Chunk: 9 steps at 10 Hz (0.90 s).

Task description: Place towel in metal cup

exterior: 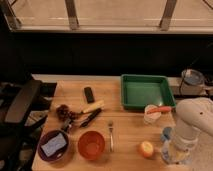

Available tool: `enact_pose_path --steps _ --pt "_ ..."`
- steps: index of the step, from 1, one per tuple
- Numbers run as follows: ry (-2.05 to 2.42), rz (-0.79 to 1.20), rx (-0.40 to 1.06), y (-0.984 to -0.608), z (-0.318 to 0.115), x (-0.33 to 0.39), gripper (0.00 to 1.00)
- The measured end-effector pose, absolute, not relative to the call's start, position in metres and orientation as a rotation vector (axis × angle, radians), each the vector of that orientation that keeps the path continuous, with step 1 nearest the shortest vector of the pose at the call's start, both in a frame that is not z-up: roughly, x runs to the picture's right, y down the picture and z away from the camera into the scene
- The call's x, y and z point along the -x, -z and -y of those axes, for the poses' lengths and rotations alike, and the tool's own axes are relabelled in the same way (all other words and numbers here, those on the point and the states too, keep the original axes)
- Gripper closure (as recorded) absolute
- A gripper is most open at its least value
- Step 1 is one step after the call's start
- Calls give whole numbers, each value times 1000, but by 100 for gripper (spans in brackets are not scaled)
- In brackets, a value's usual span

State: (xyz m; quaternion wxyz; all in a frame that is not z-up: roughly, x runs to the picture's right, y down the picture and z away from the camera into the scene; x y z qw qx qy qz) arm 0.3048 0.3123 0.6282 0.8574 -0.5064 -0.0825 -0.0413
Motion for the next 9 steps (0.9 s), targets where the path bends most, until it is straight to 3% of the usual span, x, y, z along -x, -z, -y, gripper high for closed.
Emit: enact_pose_path --steps 6,9 --pt "27 179 1066 -649 -316 -317 21" --pt "18 180 1041 -657 -309 -318 20"
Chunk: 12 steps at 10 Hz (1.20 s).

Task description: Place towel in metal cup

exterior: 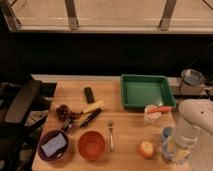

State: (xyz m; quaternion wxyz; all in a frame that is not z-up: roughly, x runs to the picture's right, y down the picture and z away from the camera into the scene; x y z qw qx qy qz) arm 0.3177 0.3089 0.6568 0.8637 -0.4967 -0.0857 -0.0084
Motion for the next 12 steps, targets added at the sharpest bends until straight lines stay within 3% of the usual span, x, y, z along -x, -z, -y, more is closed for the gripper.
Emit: enact_pose_path --steps 4,9,12 --pt "20 161 968 -654 -290 -320 20" --pt "19 116 743 -609 -218 -333 20" --pt "-12 86 670 -608 -198 -339 20"
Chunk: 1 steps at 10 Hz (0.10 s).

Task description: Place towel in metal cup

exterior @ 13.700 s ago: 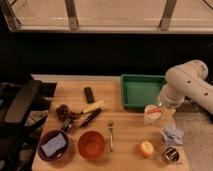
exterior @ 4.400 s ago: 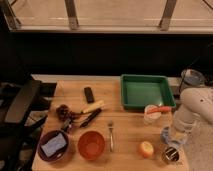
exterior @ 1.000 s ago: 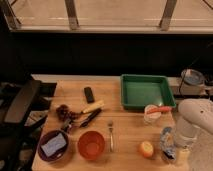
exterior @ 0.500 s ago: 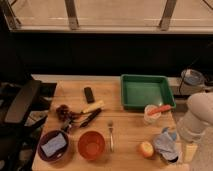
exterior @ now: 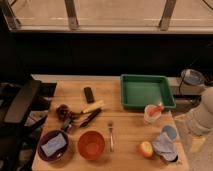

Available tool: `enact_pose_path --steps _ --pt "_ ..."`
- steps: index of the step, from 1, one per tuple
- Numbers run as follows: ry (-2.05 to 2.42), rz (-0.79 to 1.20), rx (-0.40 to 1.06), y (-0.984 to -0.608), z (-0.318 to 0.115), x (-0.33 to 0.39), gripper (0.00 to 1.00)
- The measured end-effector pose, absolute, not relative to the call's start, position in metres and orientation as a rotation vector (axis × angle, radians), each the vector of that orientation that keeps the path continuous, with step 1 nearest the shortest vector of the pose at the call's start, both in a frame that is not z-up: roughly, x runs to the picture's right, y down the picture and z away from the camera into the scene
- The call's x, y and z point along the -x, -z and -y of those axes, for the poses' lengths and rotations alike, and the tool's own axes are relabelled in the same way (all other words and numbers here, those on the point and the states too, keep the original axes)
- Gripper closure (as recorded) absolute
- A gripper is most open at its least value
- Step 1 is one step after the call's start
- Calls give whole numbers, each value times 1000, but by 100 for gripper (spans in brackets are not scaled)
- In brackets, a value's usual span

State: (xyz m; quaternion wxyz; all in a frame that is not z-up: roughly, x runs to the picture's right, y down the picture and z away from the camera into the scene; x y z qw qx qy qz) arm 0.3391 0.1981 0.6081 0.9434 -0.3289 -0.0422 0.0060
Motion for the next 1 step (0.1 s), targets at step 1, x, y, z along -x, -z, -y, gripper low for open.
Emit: enact_pose_path --steps 1 --pt "-14 85 667 -609 -197 -339 20"
